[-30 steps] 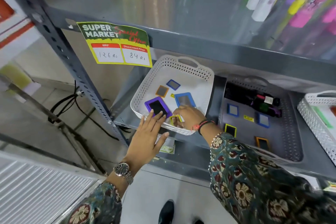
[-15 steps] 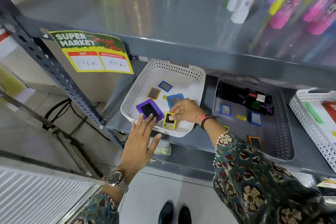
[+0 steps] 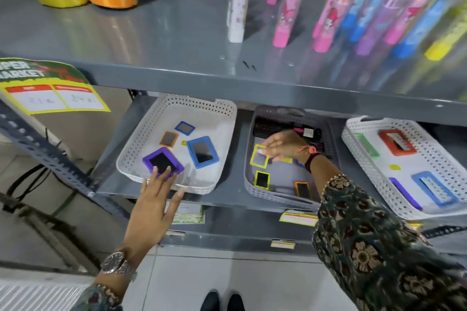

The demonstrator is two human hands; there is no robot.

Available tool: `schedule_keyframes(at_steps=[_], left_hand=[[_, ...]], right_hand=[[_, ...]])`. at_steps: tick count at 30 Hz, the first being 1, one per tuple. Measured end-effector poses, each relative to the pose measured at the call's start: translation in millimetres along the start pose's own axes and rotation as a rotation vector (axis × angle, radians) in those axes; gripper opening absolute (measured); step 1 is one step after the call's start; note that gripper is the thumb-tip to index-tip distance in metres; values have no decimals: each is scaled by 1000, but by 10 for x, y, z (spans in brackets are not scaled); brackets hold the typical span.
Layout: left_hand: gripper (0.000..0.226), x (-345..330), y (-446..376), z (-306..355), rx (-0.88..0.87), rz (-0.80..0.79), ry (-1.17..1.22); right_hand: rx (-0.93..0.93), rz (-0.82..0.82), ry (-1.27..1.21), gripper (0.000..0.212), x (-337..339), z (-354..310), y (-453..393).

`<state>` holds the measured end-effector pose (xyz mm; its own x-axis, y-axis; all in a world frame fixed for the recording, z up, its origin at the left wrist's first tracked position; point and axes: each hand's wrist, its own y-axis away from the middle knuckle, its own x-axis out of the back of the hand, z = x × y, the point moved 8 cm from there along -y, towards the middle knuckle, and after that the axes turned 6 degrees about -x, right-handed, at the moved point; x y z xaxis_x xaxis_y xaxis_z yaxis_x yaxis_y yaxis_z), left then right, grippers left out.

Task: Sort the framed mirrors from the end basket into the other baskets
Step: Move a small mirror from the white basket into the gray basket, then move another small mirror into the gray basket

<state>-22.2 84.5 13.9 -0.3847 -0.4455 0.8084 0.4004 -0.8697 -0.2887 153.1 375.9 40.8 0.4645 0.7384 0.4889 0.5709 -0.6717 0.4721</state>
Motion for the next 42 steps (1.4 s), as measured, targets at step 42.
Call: schedule_keyframes(at_steps=[42], left_hand=[[65,62,82,-190,68,-52,-53]], right_hand=[[142,506,262,18,-83,-211,-205]])
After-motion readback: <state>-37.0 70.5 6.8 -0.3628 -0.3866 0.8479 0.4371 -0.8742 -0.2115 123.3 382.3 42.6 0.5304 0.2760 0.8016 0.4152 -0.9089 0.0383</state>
